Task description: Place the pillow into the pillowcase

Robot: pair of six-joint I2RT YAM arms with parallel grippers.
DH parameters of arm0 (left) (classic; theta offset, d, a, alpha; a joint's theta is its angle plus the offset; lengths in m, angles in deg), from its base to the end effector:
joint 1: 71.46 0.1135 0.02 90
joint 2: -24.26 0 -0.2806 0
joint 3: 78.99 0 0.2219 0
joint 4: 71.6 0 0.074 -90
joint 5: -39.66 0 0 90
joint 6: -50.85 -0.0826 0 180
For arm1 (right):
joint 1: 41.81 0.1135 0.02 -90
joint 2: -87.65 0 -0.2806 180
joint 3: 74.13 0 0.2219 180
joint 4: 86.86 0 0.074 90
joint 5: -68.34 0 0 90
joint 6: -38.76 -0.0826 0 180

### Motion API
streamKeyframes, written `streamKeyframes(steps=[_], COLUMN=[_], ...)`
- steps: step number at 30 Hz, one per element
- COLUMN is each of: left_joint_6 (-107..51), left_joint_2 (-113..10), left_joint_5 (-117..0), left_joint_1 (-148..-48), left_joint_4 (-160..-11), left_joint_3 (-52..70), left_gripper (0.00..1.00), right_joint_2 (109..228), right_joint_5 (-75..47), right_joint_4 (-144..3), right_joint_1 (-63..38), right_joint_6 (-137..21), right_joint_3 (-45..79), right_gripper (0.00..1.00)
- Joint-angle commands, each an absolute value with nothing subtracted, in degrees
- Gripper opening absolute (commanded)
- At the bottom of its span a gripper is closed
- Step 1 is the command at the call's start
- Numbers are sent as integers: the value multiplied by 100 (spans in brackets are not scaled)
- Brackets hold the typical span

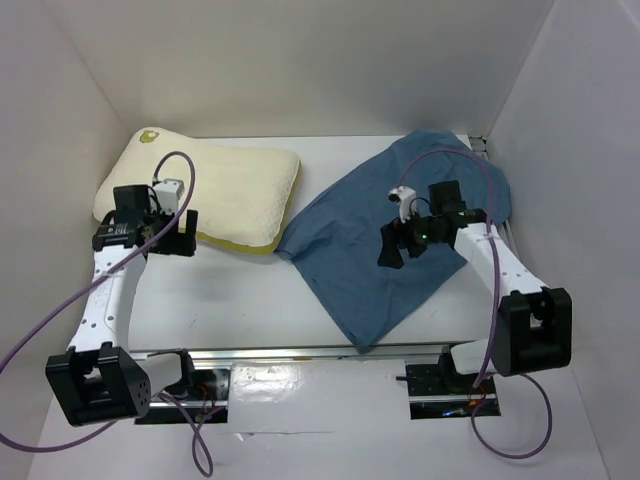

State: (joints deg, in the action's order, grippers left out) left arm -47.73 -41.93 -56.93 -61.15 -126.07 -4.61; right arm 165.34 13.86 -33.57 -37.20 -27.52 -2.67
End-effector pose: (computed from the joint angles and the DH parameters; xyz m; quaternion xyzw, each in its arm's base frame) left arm 0.2321 0.0326 0.2890 0.0074 0.9268 0.0084 0.3754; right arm 0.2477 0.0681 0.2419 -0.3026 0.8713 0.2487 0.2957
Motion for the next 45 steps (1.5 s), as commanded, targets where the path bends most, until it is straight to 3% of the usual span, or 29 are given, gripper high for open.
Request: streamKeyframes(steps=[1,11,19,31,40,45], left_joint_6=[-4785,-5014,-5067,-5067,-5067,-5119], left_joint_2=[-3972,-3393,-3339,-3084,-2979,-2979], left_joint_5=[-5535,-5473,-4990,-4875,-4823,-4823], left_joint_1=[-6126,-6126,-6126,-6126,-6126,-6126], left_joint_4=[-12693,-13088,-13211,-13501,-13616,-13616], left_joint_3=[-486,-486,-486,-591,-591,-696], left_gripper=[100,100,100,100,100,100], right_joint_2=[16535,17018,17466,17976,18451,18451], right_joint_5=[1613,418,304,-461,-1761,-1701], right_joint_4=[-3328,-4233,-4524,-5086,-5535,-5649], right_joint_1=[-3119,-1353,-710,-59,205,258], right_joint_6=[-2541,-2742,-3181,-3858,-4333,-4438], right_joint_3=[-158,-325,-52,-167,70,132], right_gripper=[99,97,94,80,59,59])
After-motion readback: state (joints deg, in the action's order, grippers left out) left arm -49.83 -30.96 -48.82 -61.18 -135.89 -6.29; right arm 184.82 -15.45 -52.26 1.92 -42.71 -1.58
